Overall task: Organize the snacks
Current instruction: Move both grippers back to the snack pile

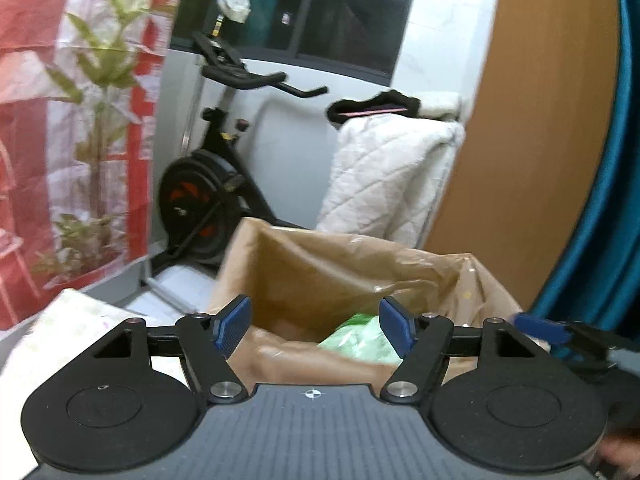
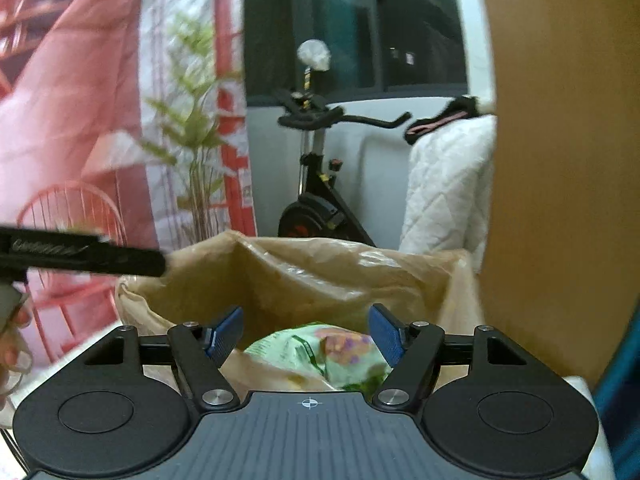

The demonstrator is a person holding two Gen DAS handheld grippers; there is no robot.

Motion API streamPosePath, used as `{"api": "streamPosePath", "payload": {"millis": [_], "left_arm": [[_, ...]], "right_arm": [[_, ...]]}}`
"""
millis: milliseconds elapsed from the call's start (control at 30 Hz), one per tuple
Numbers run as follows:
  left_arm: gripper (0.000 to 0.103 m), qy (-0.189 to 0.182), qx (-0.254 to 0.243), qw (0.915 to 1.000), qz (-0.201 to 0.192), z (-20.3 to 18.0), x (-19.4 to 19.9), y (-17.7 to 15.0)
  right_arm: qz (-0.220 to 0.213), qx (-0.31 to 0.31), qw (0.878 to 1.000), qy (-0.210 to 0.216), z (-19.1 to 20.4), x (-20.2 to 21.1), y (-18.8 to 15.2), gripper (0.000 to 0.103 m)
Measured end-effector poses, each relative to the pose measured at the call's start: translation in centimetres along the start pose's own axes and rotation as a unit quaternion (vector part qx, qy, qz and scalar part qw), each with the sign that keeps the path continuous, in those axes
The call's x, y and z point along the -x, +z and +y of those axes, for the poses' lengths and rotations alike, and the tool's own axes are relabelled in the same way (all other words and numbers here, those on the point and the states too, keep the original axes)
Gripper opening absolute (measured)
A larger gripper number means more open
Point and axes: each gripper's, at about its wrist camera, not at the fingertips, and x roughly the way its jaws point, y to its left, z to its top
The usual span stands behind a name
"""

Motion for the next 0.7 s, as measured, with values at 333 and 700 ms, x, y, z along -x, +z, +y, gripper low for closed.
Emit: {"api": "streamPosePath", "payload": {"millis": [333,700], "left_arm": [[0.072,0.022,0.004,0.9995,0.024,2.4,5.4,-4.6],[0.068,0.022,0.062,0.9934,0.094,4.6,5.8,-12.4]], "right_arm": [[0.032,-0.047,0.998,-0.005,-6.2,6.9,-5.5,0.065],[0.213,-0.005,0.977,-0.008,-6.1,5.9,-16.5,0.066]]}}
